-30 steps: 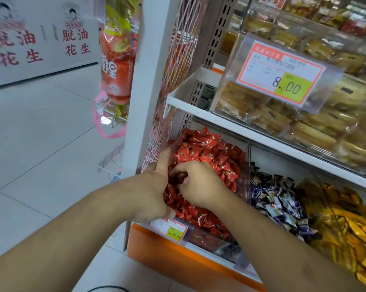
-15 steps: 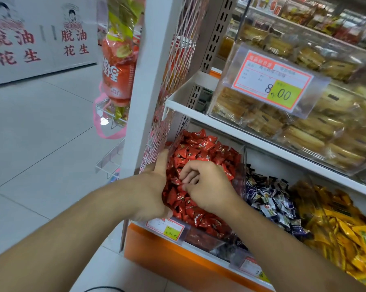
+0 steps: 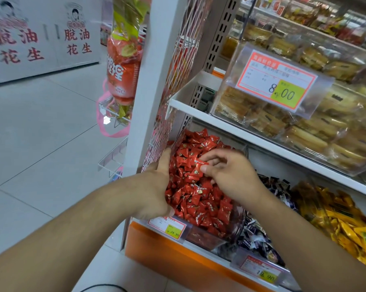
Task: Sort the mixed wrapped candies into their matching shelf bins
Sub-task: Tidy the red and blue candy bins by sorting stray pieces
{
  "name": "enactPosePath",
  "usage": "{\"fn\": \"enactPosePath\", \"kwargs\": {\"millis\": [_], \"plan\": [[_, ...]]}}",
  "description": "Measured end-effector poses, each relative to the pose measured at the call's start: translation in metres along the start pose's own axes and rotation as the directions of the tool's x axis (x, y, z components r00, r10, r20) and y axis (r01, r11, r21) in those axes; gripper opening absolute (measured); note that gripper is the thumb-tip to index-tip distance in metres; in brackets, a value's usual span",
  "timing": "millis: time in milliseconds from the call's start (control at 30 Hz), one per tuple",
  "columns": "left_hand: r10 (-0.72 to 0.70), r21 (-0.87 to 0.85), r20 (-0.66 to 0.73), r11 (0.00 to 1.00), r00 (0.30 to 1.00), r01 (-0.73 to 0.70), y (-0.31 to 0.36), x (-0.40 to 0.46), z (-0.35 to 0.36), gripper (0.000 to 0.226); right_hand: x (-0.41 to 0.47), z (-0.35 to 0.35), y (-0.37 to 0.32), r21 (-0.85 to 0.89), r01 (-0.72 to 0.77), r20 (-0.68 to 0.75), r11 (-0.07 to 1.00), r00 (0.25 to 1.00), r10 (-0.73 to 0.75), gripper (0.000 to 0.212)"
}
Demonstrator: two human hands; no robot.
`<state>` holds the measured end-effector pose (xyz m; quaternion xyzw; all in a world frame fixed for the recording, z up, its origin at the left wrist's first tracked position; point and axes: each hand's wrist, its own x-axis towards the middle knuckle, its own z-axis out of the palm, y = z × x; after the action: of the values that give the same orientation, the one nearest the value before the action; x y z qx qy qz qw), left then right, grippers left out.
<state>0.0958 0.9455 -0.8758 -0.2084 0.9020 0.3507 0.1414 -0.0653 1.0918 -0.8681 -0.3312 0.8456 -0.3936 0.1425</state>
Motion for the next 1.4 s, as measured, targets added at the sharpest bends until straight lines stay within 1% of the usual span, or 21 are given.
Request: {"fn": "enactPosePath", "kwargs": {"millis": [100, 167, 200, 233, 267, 300, 333, 367, 433, 467, 500, 533, 600, 733, 800, 867, 1000, 1167, 1233, 1333, 1400], "plan": [[0.003, 0.001, 0.005, 1.0, 1.0, -0.003, -0.001, 0.0, 0.0, 0.137, 0.013, -0.008, -0.005, -0.017, -0.01, -0.127, 1.0, 0.992, 0.008, 0.017], [0.0, -0.008, 0.006, 1.0, 1.0, 0.0, -0.001, 0.0, 0.0, 0.137, 0.021, -0.006, -0.007, 0.021, -0.026, -0.183, 0.999, 0.983, 0.029, 0.026], [-0.001, -0.011, 0.004, 1.0, 1.0, 0.001, -0.002, 0.0, 0.0, 0.137, 0.022, -0.003, -0.006, -0.047, -0.024, -0.199, 0.999, 0.98, 0.014, 0.034], [-0.001, -0.01, -0.001, 1.0, 1.0, 0.001, -0.001, 0.001, 0.001, 0.137, 0.02, 0.001, -0.004, -0.161, -0.007, -0.2, 0.987, 0.979, -0.026, 0.041], [-0.001, -0.005, -0.007, 1.0, 1.0, 0.001, -0.002, 0.002, 0.001, 0.136, 0.016, 0.005, -0.002, -0.251, 0.024, -0.196, 0.968, 0.978, -0.075, 0.043], [0.0, 0.004, -0.014, 1.0, 1.0, 0.0, -0.002, 0.002, 0.001, 0.136, 0.012, 0.009, -0.001, -0.284, 0.075, -0.186, 0.956, 0.974, -0.132, 0.042], [0.0, 0.015, -0.02, 1.0, 1.0, 0.0, -0.003, 0.003, 0.002, 0.135, 0.008, 0.012, 0.0, -0.26, 0.138, -0.158, 0.956, 0.97, -0.183, 0.04], [0.0, 0.027, -0.025, 1.0, 1.0, 0.001, -0.004, 0.005, 0.003, 0.135, 0.005, 0.015, 0.001, -0.199, 0.192, -0.095, 0.961, 0.972, -0.214, 0.04], [-0.005, 0.049, -0.029, 0.999, 1.0, 0.007, -0.006, 0.007, 0.005, 0.134, 0.001, 0.021, 0.002, -0.125, 0.214, 0.132, 0.969, 0.971, -0.198, 0.041], [-0.007, 0.054, -0.032, 0.998, 0.999, 0.009, -0.007, 0.007, 0.005, 0.133, 0.001, 0.024, 0.004, -0.169, 0.205, 0.245, 0.964, 0.956, -0.16, 0.04], [-0.006, 0.054, -0.035, 0.998, 0.999, 0.008, -0.007, 0.008, 0.006, 0.133, 0.003, 0.027, 0.009, -0.262, 0.202, 0.316, 0.944, 0.942, -0.113, 0.038], [-0.004, 0.052, -0.039, 0.999, 0.999, 0.006, -0.007, 0.008, 0.006, 0.133, 0.007, 0.028, 0.015, -0.366, 0.206, 0.343, 0.908, 0.936, -0.074, 0.038], [-0.003, 0.048, -0.044, 0.999, 0.999, 0.005, -0.007, 0.007, 0.006, 0.133, 0.015, 0.027, 0.024, -0.52, 0.213, 0.33, 0.828, 0.943, -0.035, 0.043], [-0.017, 0.04, -0.04, 0.999, 0.999, 0.019, -0.006, 0.006, 0.006, 0.133, 0.024, 0.021, 0.026, -0.665, 0.186, 0.297, 0.724, 0.954, 0.027, 0.064], [-0.018, 0.043, -0.039, 0.999, 0.999, 0.019, -0.007, 0.008, 0.006, 0.134, 0.026, 0.021, 0.026, -0.713, 0.177, 0.277, 0.679, 0.96, 0.041, 0.068], [-0.016, 0.047, -0.037, 0.999, 0.999, 0.018, -0.008, 0.009, 0.006, 0.134, 0.028, 0.021, 0.026, -0.733, 0.174, 0.269, 0.658, 0.962, 0.045, 0.065], [-0.004, 0.038, -0.043, 0.999, 0.999, 0.006, -0.008, 0.009, 0.007, 0.133, 0.03, 0.021, 0.026, -0.74, 0.164, 0.257, 0.653, 0.965, 0.05, 0.047], [0.0, 0.021, -0.042, 1.0, 0.999, 0.001, -0.007, 0.007, 0.006, 0.134, 0.031, 0.026, 0.025, -0.75, 0.175, 0.255, 0.638, 0.966, 0.035, 0.047], [-0.003, 0.024, -0.039, 1.0, 0.999, 0.004, -0.006, 0.007, 0.006, 0.133, 0.032, 0.026, 0.027, -0.743, 0.171, 0.252, 0.647, 0.967, 0.033, 0.04], [-0.006, 0.019, -0.038, 1.0, 0.999, 0.007, -0.007, 0.007, 0.006, 0.133, 0.032, 0.024, 0.027, -0.706, 0.14, 0.234, 0.694, 0.971, 0.042, 0.025], [-0.008, 0.01, -0.042, 1.0, 0.999, 0.009, -0.007, 0.008, 0.007, 0.134, 0.031, 0.023, 0.026, -0.69, 0.127, 0.224, 0.713, 0.974, 0.043, 0.021]]}}
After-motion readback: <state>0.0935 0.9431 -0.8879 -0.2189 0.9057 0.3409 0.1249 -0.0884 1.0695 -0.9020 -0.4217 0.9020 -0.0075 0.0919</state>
